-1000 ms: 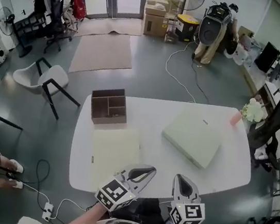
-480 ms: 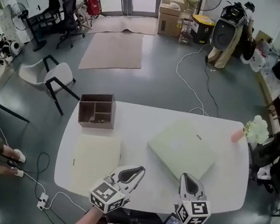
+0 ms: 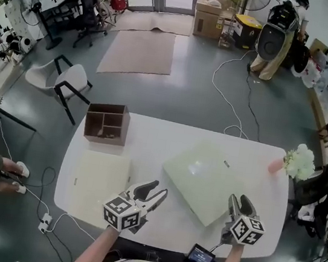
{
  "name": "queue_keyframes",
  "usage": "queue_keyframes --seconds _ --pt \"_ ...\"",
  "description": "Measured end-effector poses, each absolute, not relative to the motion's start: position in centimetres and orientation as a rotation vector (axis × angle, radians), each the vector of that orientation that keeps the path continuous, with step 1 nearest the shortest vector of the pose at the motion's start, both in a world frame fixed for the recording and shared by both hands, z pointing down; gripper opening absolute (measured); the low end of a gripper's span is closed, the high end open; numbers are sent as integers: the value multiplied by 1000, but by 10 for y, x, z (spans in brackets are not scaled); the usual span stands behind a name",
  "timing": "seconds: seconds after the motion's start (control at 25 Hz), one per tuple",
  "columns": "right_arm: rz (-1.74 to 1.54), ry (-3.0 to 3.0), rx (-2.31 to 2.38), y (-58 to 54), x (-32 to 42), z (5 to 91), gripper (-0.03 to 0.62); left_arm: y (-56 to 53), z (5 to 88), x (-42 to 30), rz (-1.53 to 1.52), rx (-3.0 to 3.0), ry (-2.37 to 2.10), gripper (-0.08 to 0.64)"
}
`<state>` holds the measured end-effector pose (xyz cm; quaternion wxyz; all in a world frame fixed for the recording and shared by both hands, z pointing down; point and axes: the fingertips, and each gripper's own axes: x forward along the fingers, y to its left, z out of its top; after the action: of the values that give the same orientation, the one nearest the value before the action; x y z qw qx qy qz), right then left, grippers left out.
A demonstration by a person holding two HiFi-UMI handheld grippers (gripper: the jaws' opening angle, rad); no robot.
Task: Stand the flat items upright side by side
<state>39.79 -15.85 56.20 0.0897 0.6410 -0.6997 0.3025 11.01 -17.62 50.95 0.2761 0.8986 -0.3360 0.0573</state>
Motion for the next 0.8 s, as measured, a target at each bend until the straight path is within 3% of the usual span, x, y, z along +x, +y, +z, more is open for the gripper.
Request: queue_keyframes --seconds 0.28,0.52,0.8 --pt "1141 -1961 1929 -182 451 623 362 -219 582 114 254 2242 -946 306" --pt "1257 -1915 1888 -188 459 653 393 -253 640 115 284 2053 -964 363" --pt "1434 -1984 1849 -192 453 659 402 -271 664 123 230 1933 -902 380"
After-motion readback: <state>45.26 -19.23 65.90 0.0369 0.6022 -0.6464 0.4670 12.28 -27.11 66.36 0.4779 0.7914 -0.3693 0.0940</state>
